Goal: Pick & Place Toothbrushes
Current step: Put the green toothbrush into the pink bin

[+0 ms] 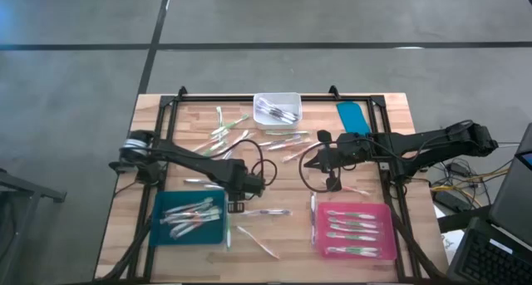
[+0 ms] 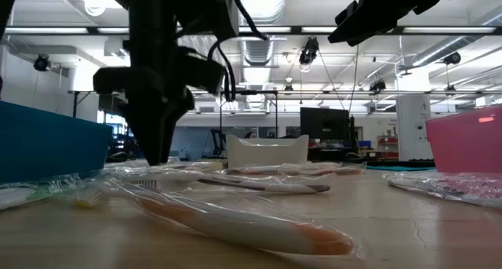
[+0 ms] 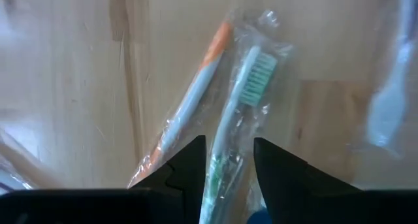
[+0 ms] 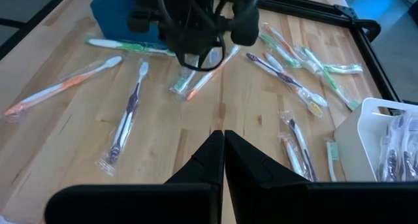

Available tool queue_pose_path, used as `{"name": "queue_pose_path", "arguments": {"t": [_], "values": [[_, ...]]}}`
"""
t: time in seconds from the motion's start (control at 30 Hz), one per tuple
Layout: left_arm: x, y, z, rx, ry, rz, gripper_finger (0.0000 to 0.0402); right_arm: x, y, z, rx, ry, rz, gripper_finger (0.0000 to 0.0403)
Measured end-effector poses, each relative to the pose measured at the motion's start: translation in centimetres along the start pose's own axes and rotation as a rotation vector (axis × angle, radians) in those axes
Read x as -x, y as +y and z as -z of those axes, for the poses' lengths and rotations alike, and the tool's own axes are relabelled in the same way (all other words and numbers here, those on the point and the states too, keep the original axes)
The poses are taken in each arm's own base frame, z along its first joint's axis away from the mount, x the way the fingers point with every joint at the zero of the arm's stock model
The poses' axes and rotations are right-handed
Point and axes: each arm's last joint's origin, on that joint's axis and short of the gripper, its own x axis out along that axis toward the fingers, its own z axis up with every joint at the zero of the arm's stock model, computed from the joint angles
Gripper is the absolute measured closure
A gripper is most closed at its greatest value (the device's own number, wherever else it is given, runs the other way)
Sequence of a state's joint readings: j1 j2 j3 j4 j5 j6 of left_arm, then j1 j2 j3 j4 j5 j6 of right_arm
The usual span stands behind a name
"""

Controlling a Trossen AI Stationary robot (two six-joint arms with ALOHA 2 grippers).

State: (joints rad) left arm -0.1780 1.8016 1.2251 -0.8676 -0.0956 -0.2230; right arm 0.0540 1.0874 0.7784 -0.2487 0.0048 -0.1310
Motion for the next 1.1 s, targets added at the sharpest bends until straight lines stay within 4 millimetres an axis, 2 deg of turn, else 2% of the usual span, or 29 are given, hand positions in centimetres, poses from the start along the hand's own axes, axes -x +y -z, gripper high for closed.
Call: {"name": "queue_pose_path", "arguments": {"t": [0.43, 0.77, 0.83, 0.97, 1.1], "values": [[-2.4, 0.5, -0.2, 0.013, 0.083, 0.014, 0.0279, 0.0, 0.0, 0.0, 0.000, -0.003, 0.001, 0.0394], [-2.5, 0.5, -0.3, 0.005, 0.083, 0.051, 0.0382, 0.0, 0.0, -0.1, 0.007, -0.013, 0.007, 0.0394], [-2.4, 0.5, -0.3, -0.002, 0.084, 0.057, 0.0390, 0.0, 0.0, -0.2, 0.006, -0.015, 0.009, 0.0394], [-1.7, 0.5, -0.6, -0.005, 0.102, 0.060, 0.0378, 0.0, 0.0, -0.2, 0.004, -0.015, 0.009, 0.0394], [0.7, 0.5, -1.5, -0.006, 0.059, 0.067, 0.0380, 0.0, -0.1, -0.2, 0.003, -0.019, 0.010, 0.0394]]}}
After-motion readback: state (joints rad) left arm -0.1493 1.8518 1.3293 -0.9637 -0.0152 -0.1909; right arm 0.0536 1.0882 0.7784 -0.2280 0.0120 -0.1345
